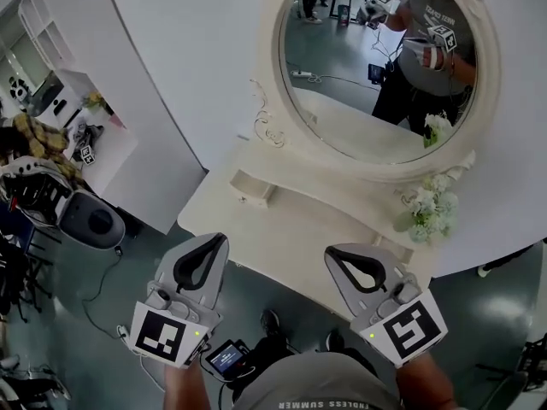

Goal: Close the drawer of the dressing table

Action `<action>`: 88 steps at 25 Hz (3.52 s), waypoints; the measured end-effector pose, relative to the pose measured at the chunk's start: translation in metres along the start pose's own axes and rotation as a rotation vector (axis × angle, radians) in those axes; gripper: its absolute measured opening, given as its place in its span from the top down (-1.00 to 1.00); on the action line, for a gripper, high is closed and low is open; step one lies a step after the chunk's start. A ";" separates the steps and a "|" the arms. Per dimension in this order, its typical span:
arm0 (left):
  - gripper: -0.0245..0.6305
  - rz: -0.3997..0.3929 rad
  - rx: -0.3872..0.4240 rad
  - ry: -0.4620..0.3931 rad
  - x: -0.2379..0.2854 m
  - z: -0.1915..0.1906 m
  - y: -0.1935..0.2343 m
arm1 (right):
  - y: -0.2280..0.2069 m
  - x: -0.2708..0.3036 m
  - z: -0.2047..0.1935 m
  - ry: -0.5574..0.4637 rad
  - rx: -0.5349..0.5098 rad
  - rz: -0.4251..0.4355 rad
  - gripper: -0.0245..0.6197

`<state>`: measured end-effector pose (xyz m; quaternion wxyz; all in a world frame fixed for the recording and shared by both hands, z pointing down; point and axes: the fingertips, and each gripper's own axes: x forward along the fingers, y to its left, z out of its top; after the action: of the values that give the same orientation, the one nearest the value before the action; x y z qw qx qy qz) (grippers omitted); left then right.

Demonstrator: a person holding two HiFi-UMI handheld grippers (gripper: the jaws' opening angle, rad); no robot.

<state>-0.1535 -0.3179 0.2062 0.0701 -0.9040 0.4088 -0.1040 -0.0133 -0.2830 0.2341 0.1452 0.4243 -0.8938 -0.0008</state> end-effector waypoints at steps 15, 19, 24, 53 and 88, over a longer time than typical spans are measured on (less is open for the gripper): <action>0.92 -0.031 -0.033 0.076 0.043 -0.067 0.073 | -0.008 0.062 -0.022 0.061 0.045 -0.042 0.92; 0.92 -0.026 -0.048 0.103 0.050 -0.094 0.088 | -0.007 0.073 -0.033 0.088 0.061 -0.051 0.92; 0.92 -0.023 -0.075 0.141 0.061 -0.127 0.103 | -0.007 0.087 -0.048 0.125 0.082 -0.055 0.92; 0.85 -0.041 -0.169 0.355 0.132 -0.305 0.141 | -0.009 0.160 -0.138 0.214 0.158 -0.025 0.92; 0.52 -0.130 -0.157 0.619 0.230 -0.470 0.114 | -0.040 0.203 -0.227 0.284 0.264 -0.033 0.92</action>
<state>-0.2030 -0.5855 0.6674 -0.1342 -0.8563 0.3590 -0.3462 -0.0454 -0.4353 0.4993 0.2129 0.4500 -0.8497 0.1737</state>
